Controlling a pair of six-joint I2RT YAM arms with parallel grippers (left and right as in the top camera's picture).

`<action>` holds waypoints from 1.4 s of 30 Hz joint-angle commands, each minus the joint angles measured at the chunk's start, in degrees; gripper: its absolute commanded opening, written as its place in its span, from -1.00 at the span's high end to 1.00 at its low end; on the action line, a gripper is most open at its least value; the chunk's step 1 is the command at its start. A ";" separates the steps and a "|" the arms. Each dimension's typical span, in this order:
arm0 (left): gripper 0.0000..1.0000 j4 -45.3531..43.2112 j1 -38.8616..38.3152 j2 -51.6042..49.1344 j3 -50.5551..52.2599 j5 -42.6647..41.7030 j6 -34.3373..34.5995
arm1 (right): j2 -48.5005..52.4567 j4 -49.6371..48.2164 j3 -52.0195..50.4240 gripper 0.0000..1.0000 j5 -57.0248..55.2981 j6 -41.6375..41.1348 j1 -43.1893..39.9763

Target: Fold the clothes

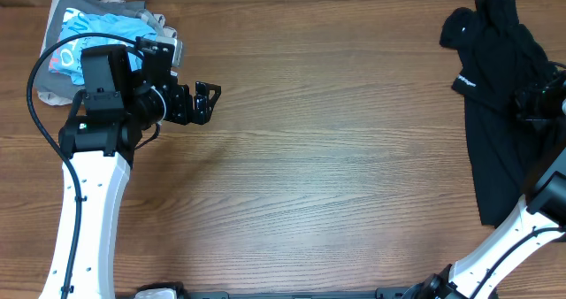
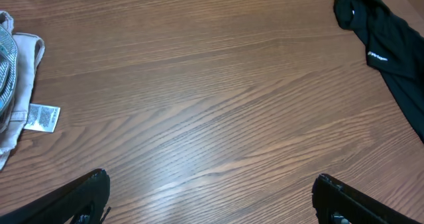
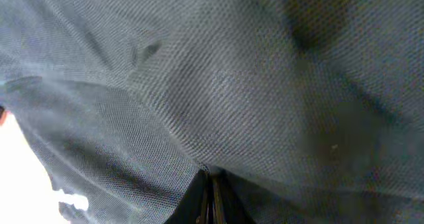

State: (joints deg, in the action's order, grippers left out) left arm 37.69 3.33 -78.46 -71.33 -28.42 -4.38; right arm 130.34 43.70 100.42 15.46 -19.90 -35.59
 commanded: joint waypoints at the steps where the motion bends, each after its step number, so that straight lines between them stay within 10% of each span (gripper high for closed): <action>1: -1.00 -0.28 -0.37 -0.31 -1.20 0.39 1.20 | -6.23 1.42 0.94 0.93 6.23 -0.96 0.28; 13: -0.98 -2.29 -0.37 -0.28 -1.20 0.33 1.46 | -24.74 12.24 0.94 0.93 8.66 3.63 10.82; 39: -1.00 -4.92 7.56 -0.22 -1.60 1.88 3.30 | -24.68 12.55 0.85 0.92 3.69 -1.18 70.49; 42: -1.00 -4.94 7.56 -0.22 -1.60 1.97 3.28 | -24.68 12.83 0.85 0.44 4.15 -0.85 74.49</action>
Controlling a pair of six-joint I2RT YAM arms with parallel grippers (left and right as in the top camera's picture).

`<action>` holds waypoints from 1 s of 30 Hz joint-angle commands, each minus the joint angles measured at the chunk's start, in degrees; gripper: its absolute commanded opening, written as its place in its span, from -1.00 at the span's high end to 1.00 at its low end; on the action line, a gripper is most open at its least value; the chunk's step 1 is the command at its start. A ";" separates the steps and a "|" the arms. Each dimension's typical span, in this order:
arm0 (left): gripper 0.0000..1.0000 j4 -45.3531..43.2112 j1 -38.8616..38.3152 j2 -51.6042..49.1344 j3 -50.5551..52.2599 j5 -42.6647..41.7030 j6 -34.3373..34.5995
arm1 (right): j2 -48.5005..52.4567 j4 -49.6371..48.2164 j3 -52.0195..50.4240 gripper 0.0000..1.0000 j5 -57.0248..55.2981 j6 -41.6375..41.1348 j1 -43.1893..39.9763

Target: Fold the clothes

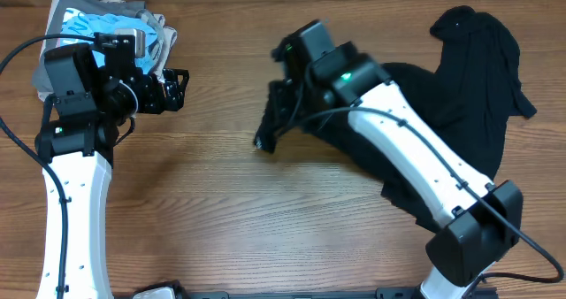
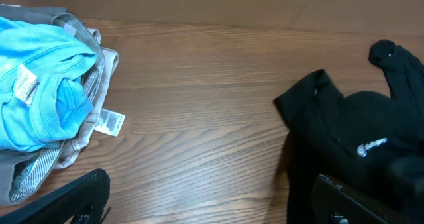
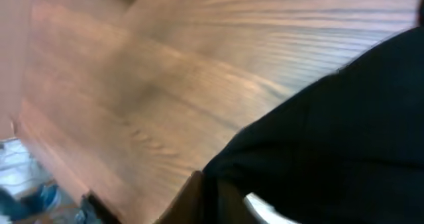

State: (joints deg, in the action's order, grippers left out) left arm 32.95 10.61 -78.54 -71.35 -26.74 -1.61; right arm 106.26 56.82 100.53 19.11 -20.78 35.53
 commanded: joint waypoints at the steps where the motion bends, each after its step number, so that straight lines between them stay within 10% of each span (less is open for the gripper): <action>1: -1.00 -0.20 0.28 -0.13 -1.57 0.35 0.48 | -0.59 0.04 0.74 0.14 0.50 0.66 4.17; 9: -1.00 0.98 0.28 -0.13 -1.57 2.05 0.33 | -6.10 7.06 0.87 -0.23 -3.85 1.20 -5.70; 13: -1.00 1.46 -1.25 -0.15 -1.57 1.62 -0.42 | -8.50 11.04 0.81 -0.49 -5.18 1.22 -27.17; 20: -1.00 1.57 -13.14 -0.15 -1.57 3.48 -4.83 | -3.39 9.49 -0.94 -0.48 -5.60 2.75 -50.16; 30: -1.00 2.58 -30.95 -0.39 -1.55 15.19 -2.21 | 11.15 6.29 -3.85 -0.47 -5.55 4.31 -61.29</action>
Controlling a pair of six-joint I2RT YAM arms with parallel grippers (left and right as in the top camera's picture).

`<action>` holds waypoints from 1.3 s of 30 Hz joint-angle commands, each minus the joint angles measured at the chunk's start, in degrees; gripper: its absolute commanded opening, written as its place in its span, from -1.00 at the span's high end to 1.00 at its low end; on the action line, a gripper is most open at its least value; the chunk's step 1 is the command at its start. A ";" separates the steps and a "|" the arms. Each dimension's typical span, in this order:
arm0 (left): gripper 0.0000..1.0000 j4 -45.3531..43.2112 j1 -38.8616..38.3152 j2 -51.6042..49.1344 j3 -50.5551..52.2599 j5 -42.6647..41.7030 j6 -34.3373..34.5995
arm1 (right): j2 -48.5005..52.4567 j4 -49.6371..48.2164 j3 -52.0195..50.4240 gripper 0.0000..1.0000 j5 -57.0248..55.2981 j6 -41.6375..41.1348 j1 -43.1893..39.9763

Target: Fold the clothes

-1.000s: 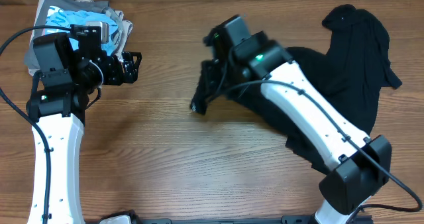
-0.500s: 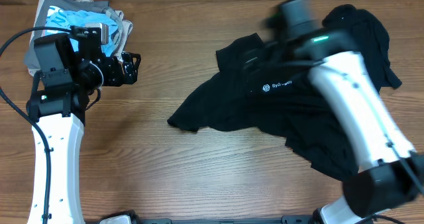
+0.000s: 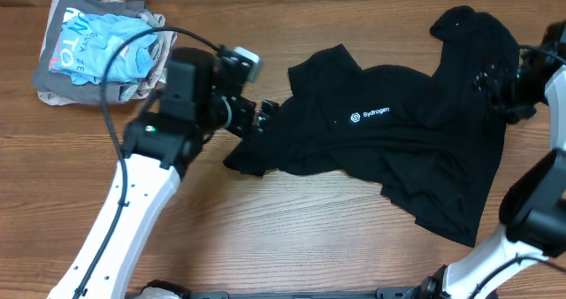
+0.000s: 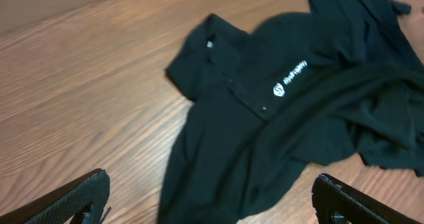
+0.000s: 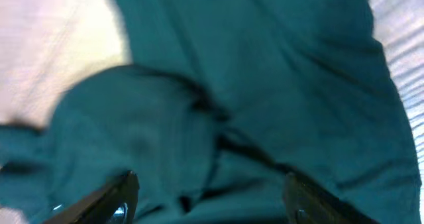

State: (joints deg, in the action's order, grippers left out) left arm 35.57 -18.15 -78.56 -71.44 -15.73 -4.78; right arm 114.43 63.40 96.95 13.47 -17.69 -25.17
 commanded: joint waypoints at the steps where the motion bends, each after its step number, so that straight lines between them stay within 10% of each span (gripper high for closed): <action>1: -1.00 -0.11 -2.69 -0.57 -1.46 4.17 0.98 | 4.44 -0.28 -0.26 -0.47 0.07 1.22 -0.68; 19: -1.00 0.15 -3.30 -6.29 -1.46 3.06 2.23 | 7.21 -16.22 -15.93 -0.29 -7.91 -2.23 -1.27; 29: -1.00 0.72 -3.30 -6.29 -1.46 3.04 2.21 | 7.21 -15.74 -16.06 -0.27 -8.87 -3.91 -17.84; 39: -1.00 0.85 -3.30 -6.38 -1.46 4.15 2.19 | 7.21 -3.96 2.62 -0.26 3.23 -2.95 -25.88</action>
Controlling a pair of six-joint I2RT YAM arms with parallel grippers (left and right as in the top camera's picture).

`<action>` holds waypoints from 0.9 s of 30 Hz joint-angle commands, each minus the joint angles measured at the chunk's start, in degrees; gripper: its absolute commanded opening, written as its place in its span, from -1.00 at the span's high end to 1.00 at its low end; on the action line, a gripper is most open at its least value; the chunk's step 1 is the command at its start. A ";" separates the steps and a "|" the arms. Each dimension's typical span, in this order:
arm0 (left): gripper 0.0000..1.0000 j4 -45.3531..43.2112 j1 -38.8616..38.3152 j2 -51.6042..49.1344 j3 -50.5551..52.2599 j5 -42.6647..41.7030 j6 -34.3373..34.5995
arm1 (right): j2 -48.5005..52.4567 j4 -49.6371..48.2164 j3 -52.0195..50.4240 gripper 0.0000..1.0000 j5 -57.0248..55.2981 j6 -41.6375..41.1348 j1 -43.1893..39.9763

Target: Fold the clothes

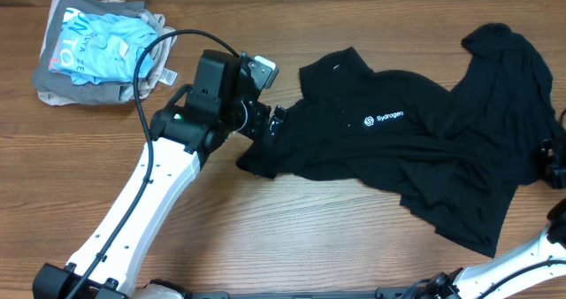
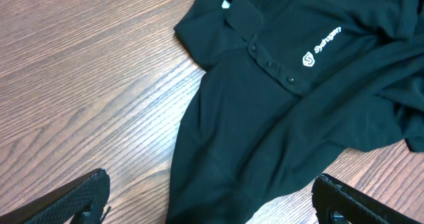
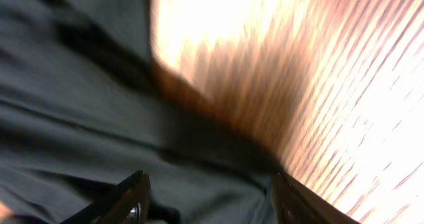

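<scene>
A black polo shirt (image 1: 416, 149) with a small white logo (image 1: 383, 118) lies rumpled and spread across the middle and right of the table. Its collar and button placket (image 2: 265, 58) show in the left wrist view. My left gripper (image 1: 275, 123) hangs open at the shirt's left edge, its fingertips (image 2: 93, 187) wide apart over the dark cloth, holding nothing. My right gripper (image 1: 554, 162) is at the table's far right edge. In the blurred right wrist view this gripper (image 3: 215, 204) stands open over black fabric (image 3: 79, 111).
A folded pile of light blue, grey and beige clothes (image 1: 97, 42) sits at the back left corner. Bare wooden table (image 1: 309, 237) runs along the front and between the pile and the shirt. The left arm (image 1: 150, 202) crosses the front left.
The shirt has shifted a little to the right and its upper right part lies further right. My right gripper moved from the upper right down to the right edge. My left gripper edged right.
The shirt was bunched at the table's right edge with my right gripper shut on it, my left open near the pile. Then the right arm held it at mid-table. Then the shirt lay spread, both grippers open at its sides, as now.
</scene>
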State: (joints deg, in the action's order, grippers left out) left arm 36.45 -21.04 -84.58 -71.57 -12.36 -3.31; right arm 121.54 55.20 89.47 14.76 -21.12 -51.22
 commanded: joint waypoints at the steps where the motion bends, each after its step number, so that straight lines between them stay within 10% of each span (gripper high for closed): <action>1: -1.00 -0.04 -0.42 -0.39 -1.33 0.79 0.72 | 0.11 6.23 12.94 -0.27 3.21 1.16 0.44; 15: -1.00 -13.18 -0.37 -4.02 -2.64 0.74 -2.01 | -0.09 27.85 33.29 -0.47 10.01 11.15 20.11; 27: -1.00 -0.39 -0.42 -41.57 -44.57 -5.51 -6.16 | -2.71 33.88 33.16 -0.47 9.05 14.14 29.03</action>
State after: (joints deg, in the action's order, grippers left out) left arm 35.09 -21.04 -120.07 -109.54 -14.20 -7.73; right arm 121.91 88.84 121.67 24.62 -8.88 -23.35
